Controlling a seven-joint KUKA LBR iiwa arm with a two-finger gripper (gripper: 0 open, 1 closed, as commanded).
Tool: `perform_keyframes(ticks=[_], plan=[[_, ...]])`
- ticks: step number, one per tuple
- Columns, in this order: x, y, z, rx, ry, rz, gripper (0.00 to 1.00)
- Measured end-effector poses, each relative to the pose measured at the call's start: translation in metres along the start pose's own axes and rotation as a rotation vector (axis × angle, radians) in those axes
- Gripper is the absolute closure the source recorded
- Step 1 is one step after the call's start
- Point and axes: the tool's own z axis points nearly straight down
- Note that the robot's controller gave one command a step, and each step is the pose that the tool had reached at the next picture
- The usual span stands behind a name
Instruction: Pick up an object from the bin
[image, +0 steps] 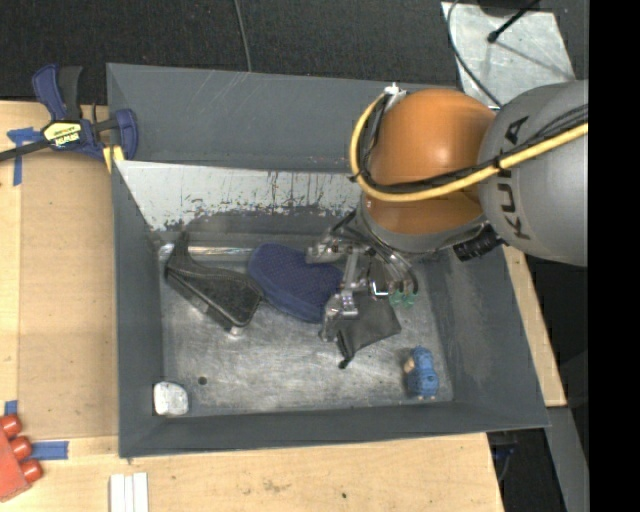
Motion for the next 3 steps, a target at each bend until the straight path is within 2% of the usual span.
perform_keyframes(ticks=[1, 2, 3], plan=[[-0.071, -0.043, 0.132, -0.002, -0.012, 0.137, 0.0], [-0.087, -0.048, 0.139, 0.002, -0.014, -0.222, 0.0], [-0.078, -0.029, 0.139, 0.004, -0.015, 0.037, 0.0]])
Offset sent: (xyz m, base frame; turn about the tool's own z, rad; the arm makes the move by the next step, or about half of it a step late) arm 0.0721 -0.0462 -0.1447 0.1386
